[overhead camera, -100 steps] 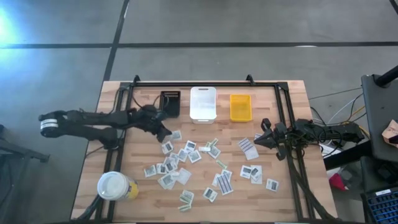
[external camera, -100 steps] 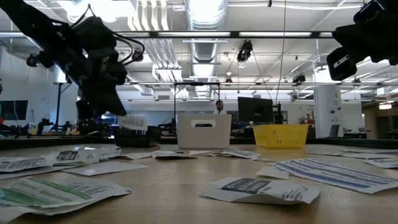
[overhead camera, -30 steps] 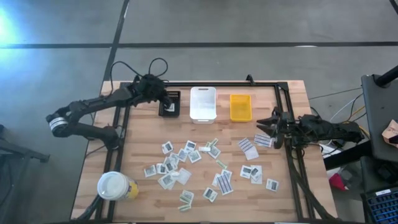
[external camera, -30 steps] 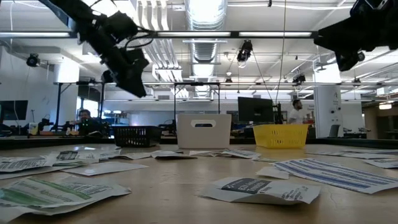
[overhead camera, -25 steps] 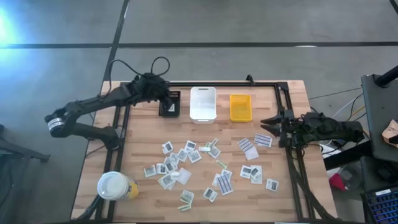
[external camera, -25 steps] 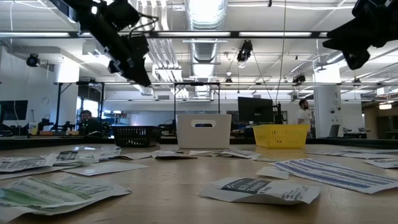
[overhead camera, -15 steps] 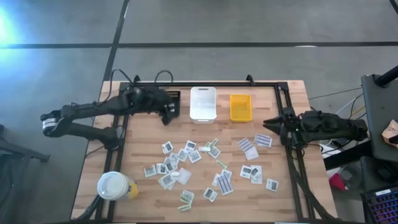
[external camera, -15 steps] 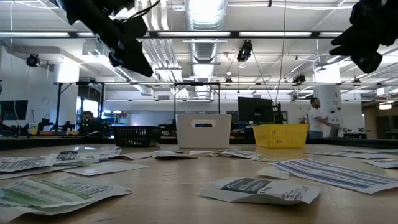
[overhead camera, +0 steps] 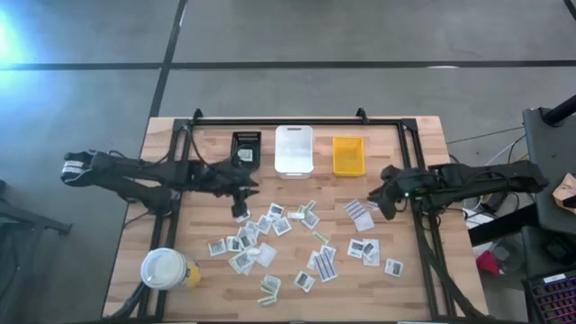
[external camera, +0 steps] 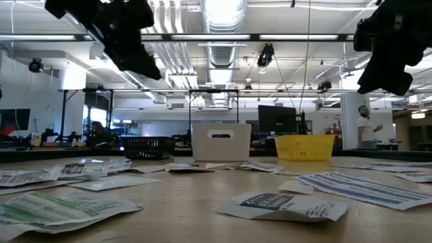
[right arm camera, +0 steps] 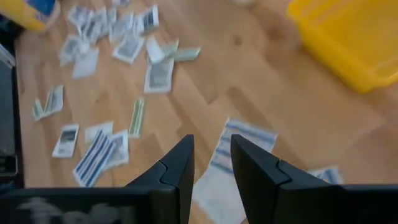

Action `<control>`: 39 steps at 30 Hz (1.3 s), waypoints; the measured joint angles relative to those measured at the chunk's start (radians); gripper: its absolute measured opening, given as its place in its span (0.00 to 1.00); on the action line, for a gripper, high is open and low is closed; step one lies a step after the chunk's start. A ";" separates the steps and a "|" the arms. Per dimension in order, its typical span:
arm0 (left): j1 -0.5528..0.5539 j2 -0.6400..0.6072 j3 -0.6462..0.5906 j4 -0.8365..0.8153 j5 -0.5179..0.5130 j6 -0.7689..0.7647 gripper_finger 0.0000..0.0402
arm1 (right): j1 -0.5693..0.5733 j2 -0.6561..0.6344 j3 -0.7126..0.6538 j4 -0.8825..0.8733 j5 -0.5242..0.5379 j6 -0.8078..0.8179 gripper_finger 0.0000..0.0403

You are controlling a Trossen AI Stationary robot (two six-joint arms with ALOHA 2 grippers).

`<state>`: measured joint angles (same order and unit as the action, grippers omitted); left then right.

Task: Pick & Place First Aid Supplies
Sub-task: Put the blue bandage into the white bin

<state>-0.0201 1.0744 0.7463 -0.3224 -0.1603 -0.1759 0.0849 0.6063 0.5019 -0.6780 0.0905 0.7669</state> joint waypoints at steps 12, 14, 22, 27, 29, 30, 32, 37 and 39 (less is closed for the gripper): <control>-0.099 0.000 -0.105 0.053 -0.039 -0.105 0.24 | 0.065 0.243 0.026 -0.017 -0.258 0.188 0.24; -0.104 0.000 -0.113 0.068 -0.042 -0.126 0.24 | 0.100 0.263 0.025 -0.050 -0.258 0.236 0.24; -0.134 0.000 -0.109 0.072 -0.044 -0.129 0.24 | 0.279 0.298 0.022 -0.108 -0.161 0.509 0.21; -0.143 0.000 -0.110 0.078 -0.045 -0.095 0.24 | 0.350 0.309 0.022 -0.110 -0.021 0.585 0.20; -0.143 0.000 -0.110 0.079 -0.047 -0.084 0.24 | 0.349 0.315 0.022 -0.112 0.080 0.581 0.20; -0.143 0.000 -0.110 0.079 -0.052 -0.077 0.24 | 0.349 0.315 0.022 -0.112 0.131 0.569 0.20; -0.143 0.000 -0.110 0.079 -0.064 -0.060 0.24 | 0.349 0.314 0.022 -0.111 0.220 0.523 0.19; -0.143 0.000 -0.110 0.079 -0.128 -0.029 0.24 | 0.349 0.319 0.025 -0.111 0.283 0.385 0.19; -0.143 0.000 -0.110 0.079 -0.154 -0.022 0.24 | 0.349 0.327 0.027 -0.110 0.275 0.338 0.20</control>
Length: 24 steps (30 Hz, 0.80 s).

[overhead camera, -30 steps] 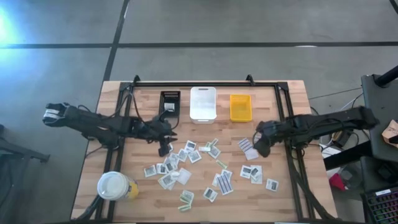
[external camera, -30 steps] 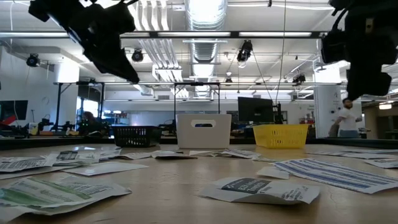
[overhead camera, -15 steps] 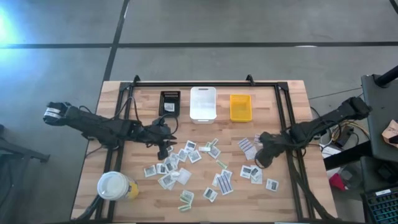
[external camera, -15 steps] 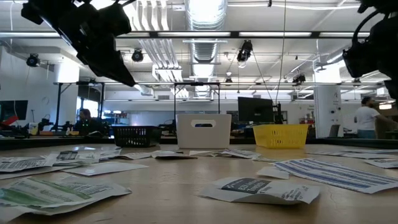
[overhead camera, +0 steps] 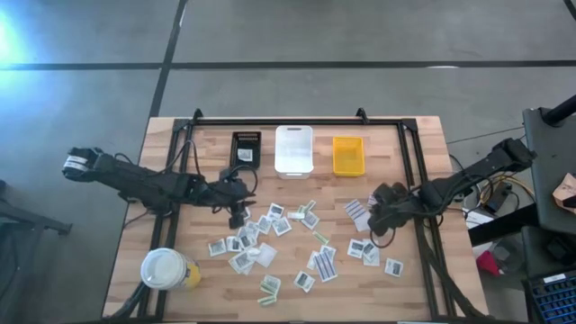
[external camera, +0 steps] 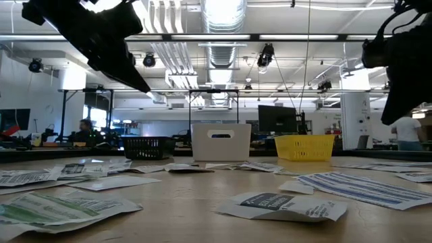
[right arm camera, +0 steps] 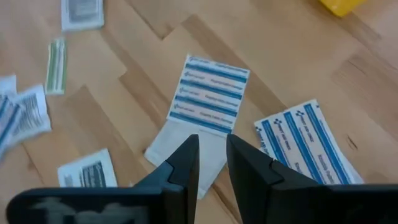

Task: Pick & Place First Aid Supplies
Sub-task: Put the blue bandage into the white bin

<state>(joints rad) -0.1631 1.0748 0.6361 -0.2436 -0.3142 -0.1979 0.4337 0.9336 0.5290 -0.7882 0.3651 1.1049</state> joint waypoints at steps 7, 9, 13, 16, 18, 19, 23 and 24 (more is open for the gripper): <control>0.005 0.000 0.000 -0.030 -0.115 0.014 0.24 | -0.052 0.060 0.025 -0.001 -0.071 -0.166 0.25; 0.008 0.000 0.000 -0.054 -0.154 0.018 0.24 | -0.083 0.085 0.037 -0.013 -0.085 -0.211 0.28; 0.023 0.000 -0.001 -0.073 -0.194 0.040 0.24 | -0.153 0.140 0.079 -0.085 -0.105 -0.286 0.34; 0.040 0.000 -0.001 -0.073 -0.196 0.052 0.24 | -0.188 0.179 0.098 -0.115 -0.114 -0.328 0.38; 0.051 0.000 -0.001 -0.085 -0.197 0.060 0.24 | -0.198 0.203 0.102 -0.116 -0.129 -0.366 0.39; 0.057 0.000 -0.001 -0.094 -0.198 0.063 0.24 | -0.202 0.217 0.102 -0.115 -0.142 -0.380 0.39; 0.077 0.000 -0.001 -0.098 -0.204 0.065 0.24 | -0.201 0.275 0.101 -0.114 -0.165 -0.421 0.39; 0.080 0.000 -0.001 -0.098 -0.204 0.065 0.24 | -0.201 0.291 0.101 -0.113 -0.165 -0.429 0.39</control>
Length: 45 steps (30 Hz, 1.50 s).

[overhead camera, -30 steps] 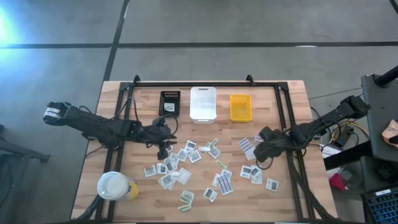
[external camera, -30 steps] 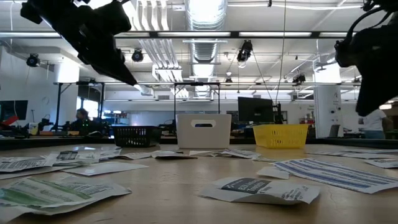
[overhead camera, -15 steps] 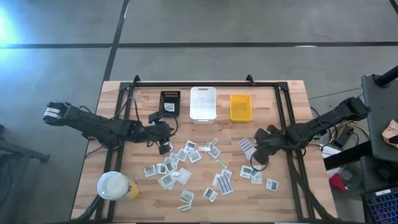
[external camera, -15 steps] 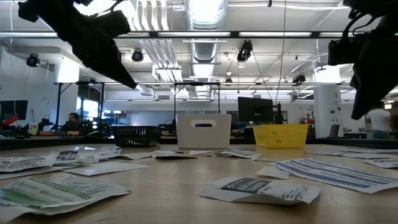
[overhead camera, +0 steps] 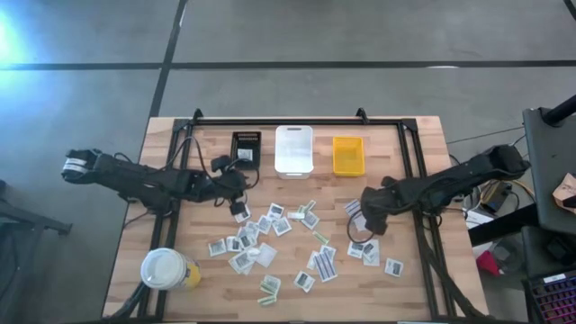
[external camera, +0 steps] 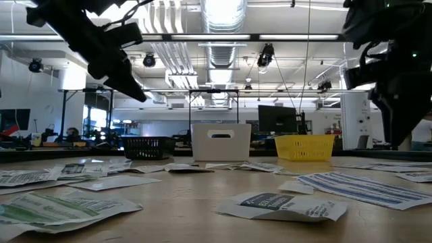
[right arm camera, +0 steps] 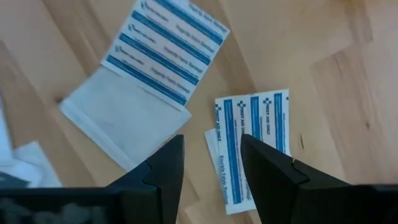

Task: Pick & Place First Aid Supplies
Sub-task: Put the blue bandage into the white bin

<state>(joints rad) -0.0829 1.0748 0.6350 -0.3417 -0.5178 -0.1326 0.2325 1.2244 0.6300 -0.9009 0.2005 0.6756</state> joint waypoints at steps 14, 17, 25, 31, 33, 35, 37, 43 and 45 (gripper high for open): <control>0.012 0.000 0.000 0.000 -0.035 0.017 0.24 | -0.050 0.166 -0.001 0.075 0.008 0.001 0.36; 0.014 0.000 0.000 0.000 -0.036 0.024 0.24 | -0.096 0.184 -0.001 0.081 0.007 0.002 0.36; 0.014 0.000 0.000 0.000 -0.035 0.024 0.24 | -0.199 0.183 -0.001 0.100 -0.029 0.006 0.36; 0.014 0.000 0.000 0.001 -0.034 0.023 0.24 | -0.215 0.199 -0.003 0.103 -0.048 0.013 0.31; 0.016 0.000 0.000 0.001 -0.034 0.022 0.24 | -0.218 0.207 -0.004 0.105 -0.049 0.019 0.28; 0.016 0.000 0.000 0.001 -0.034 0.022 0.24 | -0.220 0.215 -0.005 0.105 -0.052 0.023 0.25; 0.016 0.000 0.000 0.001 -0.034 0.021 0.24 | -0.220 0.220 -0.006 0.109 -0.052 0.022 0.21; 0.016 0.000 0.000 0.001 -0.034 0.020 0.24 | -0.219 0.222 -0.007 0.111 -0.053 0.021 0.14; 0.016 0.000 0.000 0.002 -0.034 0.020 0.24 | -0.219 0.222 -0.007 0.111 -0.053 0.021 0.11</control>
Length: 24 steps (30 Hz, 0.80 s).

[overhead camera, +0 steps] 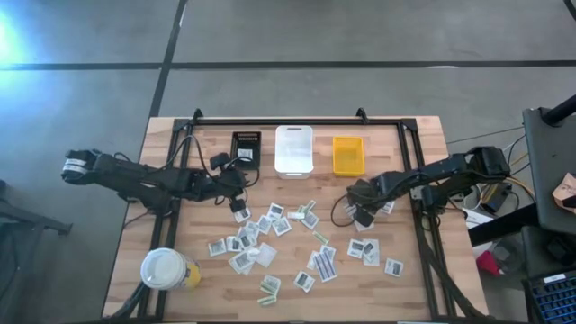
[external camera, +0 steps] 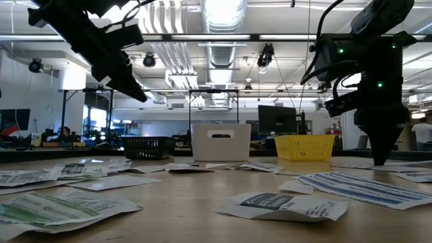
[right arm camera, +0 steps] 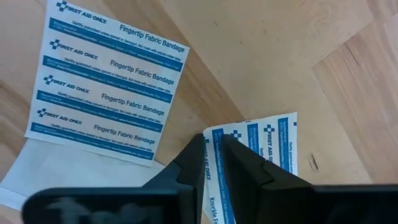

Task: Pick & Place First Aid Supplies
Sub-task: Put the blue bandage into the white bin

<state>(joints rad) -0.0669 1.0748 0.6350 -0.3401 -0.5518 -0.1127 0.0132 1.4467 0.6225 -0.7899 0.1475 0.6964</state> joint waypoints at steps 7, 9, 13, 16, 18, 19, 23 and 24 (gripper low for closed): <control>0.000 0.000 0.000 -0.001 0.000 0.000 0.24 | 0.000 0.001 -0.001 -0.009 0.009 -0.006 0.04; 0.000 0.000 0.000 -0.001 0.000 0.000 0.24 | 0.000 0.001 -0.001 -0.010 0.011 -0.011 0.03; 0.000 0.000 0.000 -0.001 0.000 -0.011 0.24 | -0.001 -0.003 0.012 -0.020 0.001 -0.020 0.02; 0.000 0.000 0.000 -0.002 0.001 -0.026 0.24 | 0.000 -0.012 0.032 -0.041 -0.010 -0.027 0.02; 0.000 0.000 0.000 -0.003 0.001 -0.040 0.24 | 0.001 -0.029 0.056 -0.037 -0.011 -0.028 0.02; 0.000 0.000 0.000 -0.003 0.002 -0.049 0.24 | 0.001 -0.036 0.068 -0.038 -0.011 -0.028 0.02; 0.000 0.000 0.000 -0.009 0.013 -0.104 0.24 | 0.013 -0.065 0.108 -0.060 -0.013 -0.035 0.02; 0.000 0.000 0.000 -0.012 0.015 -0.125 0.24 | 0.018 -0.076 0.124 -0.053 -0.013 -0.041 0.02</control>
<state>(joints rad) -0.0669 1.0748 0.6350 -0.3517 -0.5364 -0.2378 0.0315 1.3712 0.7462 -0.8426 0.1340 0.6552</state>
